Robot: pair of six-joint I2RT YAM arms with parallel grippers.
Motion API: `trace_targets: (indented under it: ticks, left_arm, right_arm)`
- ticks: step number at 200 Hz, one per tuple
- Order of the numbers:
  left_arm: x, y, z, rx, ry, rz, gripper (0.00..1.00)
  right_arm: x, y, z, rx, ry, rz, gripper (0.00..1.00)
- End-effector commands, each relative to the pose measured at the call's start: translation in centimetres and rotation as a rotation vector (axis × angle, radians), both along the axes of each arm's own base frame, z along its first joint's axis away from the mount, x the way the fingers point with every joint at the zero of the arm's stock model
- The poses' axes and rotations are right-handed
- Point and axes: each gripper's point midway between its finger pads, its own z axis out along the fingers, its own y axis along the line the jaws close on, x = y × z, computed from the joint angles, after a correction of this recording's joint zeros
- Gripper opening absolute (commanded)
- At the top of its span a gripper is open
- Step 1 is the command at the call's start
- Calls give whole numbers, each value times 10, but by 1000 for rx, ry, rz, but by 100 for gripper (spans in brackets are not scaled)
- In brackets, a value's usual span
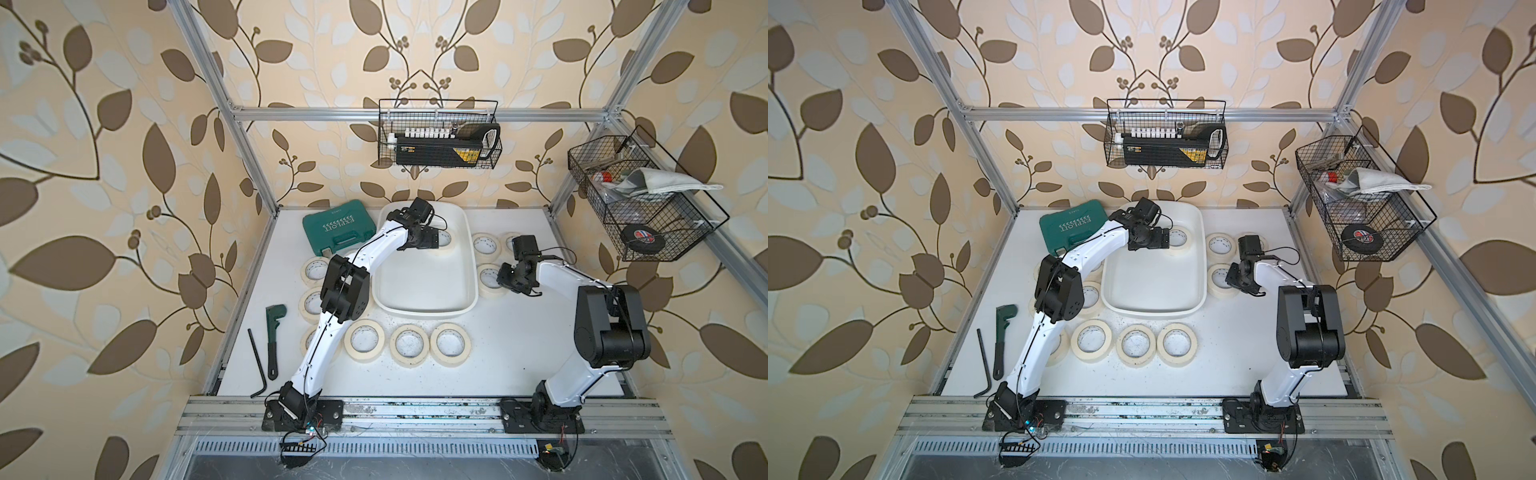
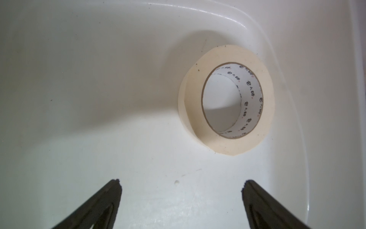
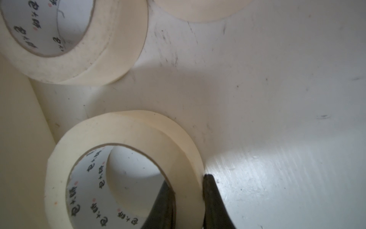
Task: Take out the art tape in the storage box
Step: Place the art tape at the center of the board.
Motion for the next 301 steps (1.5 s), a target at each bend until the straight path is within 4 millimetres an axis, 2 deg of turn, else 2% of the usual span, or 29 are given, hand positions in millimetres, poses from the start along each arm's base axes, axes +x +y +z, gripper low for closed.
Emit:
trace_targets:
  ticks: [1,24,58,130,190,210,247,301]
  left_arm:
    - [16,-9,17,-37,-69,-27,99]
    - [23,-14,13,-39,-92,-44,99]
    - [33,-19,7,-41,-117,-52,99]
    - [47,-22,-18,-10,-143,-43,99]
    - [55,-23,-34,19,-173,-62,96]
    - [56,-24,-42,27,-169,-78,91]
    - [54,-25,-50,37,-159,-99,77]
    - [43,-23,-45,43,-124,-126,41]
  right_arm:
    - [13,7,10,13,-42,10,24]
    - [11,8,10,8,-38,10,33]
    - [5,9,16,12,-34,9,40]
    - [-12,24,61,30,-104,43,45]
    - [-30,26,93,32,-161,54,47]
    - [-36,25,102,29,-175,55,47]
    - [-42,26,115,32,-203,59,47]
    - [-43,29,119,53,-216,62,48]
